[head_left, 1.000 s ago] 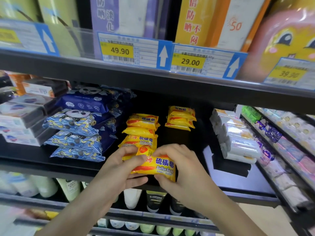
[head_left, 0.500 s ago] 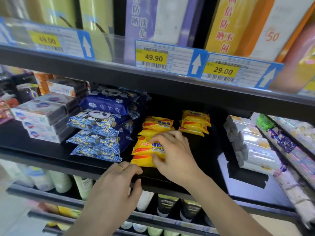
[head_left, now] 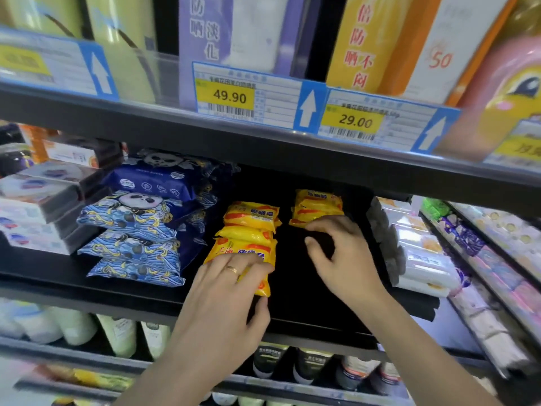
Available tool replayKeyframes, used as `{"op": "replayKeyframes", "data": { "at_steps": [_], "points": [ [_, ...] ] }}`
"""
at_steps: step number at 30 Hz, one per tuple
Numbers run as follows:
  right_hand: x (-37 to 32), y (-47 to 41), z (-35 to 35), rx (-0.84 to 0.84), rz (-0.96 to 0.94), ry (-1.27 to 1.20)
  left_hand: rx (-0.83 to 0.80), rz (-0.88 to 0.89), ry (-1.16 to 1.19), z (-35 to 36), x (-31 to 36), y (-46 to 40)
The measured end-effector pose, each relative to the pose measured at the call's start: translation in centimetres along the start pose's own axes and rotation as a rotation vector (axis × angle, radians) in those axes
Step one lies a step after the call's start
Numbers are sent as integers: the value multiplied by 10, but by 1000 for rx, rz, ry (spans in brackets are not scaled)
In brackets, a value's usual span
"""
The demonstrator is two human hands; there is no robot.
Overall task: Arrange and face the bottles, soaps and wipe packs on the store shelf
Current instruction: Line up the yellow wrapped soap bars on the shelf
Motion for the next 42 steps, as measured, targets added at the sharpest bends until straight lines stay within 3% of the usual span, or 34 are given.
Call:
{"op": "replayKeyframes", "data": {
  "at_steps": [4, 8, 13, 22, 28, 32, 34, 36, 42],
  "points": [
    [45, -12, -6, -66, 40, 140, 36, 36, -53, 16, 8, -7],
    [86, -40, 12, -242, 97, 269, 97, 33, -105, 24, 1, -15],
    [111, -58, 39, -306, 113, 271, 102, 17, -116, 33, -4, -16],
    [106, -59, 25, 11, 132, 114, 125, 1, -1, 32, -9, -17],
    [64, -16, 0, 134, 130, -23, 135, -9, 90, 21, -4, -14],
    [14, 17, -25, 177, 59, -154, 97, -241, 435, -11, 3, -10],
    [-9, 30, -37, 207, 25, -200, 24, -396, 670, -18, 1, -9],
    [-33, 39, -48, 231, -22, -235, -156, -500, 803, -11, 3, -9],
    [-74, 61, -59, 196, -112, -223, -501, -563, 1057, 10, 30, -9]
  ]
}}
Point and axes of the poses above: each hand's wrist, its own y-axis away from the middle knuckle, its own z-axis out of the palm, x = y × z, the point moved 8 cm from there along -y, towards the middle knuckle, and after that the axes turned 14 degrees about -z, right-handed, at the moved point
